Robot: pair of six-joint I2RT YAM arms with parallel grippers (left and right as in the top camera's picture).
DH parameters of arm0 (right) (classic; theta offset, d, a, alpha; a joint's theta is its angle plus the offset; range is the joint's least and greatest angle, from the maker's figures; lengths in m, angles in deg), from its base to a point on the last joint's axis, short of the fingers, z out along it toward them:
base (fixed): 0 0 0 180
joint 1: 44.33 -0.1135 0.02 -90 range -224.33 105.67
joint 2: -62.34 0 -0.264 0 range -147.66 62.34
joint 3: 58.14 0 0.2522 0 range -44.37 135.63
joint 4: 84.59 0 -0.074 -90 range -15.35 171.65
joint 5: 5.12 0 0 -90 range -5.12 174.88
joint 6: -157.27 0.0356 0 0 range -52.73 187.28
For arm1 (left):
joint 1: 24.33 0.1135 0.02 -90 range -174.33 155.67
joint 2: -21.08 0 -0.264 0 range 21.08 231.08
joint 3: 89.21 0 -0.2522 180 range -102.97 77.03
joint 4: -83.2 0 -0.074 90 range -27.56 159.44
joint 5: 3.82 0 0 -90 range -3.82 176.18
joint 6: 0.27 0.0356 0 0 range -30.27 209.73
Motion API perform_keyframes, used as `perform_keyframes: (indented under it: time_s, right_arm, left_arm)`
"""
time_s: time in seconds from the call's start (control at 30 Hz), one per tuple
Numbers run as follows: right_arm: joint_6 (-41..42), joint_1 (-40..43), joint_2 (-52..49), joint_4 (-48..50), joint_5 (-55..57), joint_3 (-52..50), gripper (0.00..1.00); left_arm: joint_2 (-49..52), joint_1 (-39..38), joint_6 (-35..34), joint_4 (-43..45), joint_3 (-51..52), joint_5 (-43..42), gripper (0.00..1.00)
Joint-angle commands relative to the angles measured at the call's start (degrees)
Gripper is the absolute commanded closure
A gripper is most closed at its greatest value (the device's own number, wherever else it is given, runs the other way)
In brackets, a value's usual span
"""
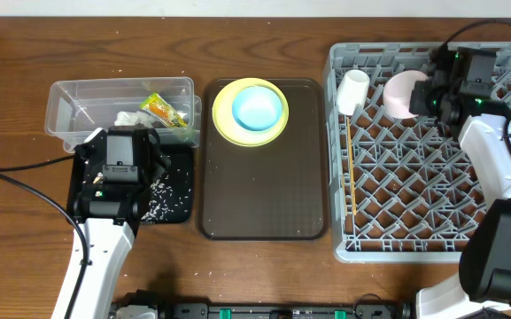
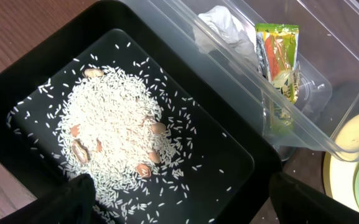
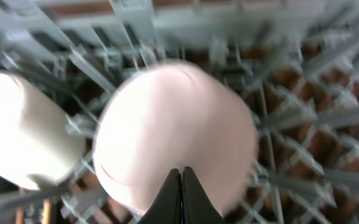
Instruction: Sort waste into correct bins and load items into the dishwasher rack
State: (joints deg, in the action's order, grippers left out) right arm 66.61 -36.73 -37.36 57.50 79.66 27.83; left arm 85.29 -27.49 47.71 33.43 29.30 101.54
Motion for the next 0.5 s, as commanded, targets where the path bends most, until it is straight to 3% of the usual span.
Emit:
perform_keyframes:
  time_s: [0.0, 0.47]
  right_arm:
    - [-0.26, -0.17, 2.03, -2.51, 0.68, -0.98, 0.99]
    - [-0.26, -3.37, 11.8, -11.89, -0.22, -0.98, 0.99]
  left_arm:
    - [0.22, 0.24, -0.33, -0.17, -1.46, 0.15, 0.08]
    - [0.22, 0.24, -0.33, -0.17, -1.46, 0.15, 0.08]
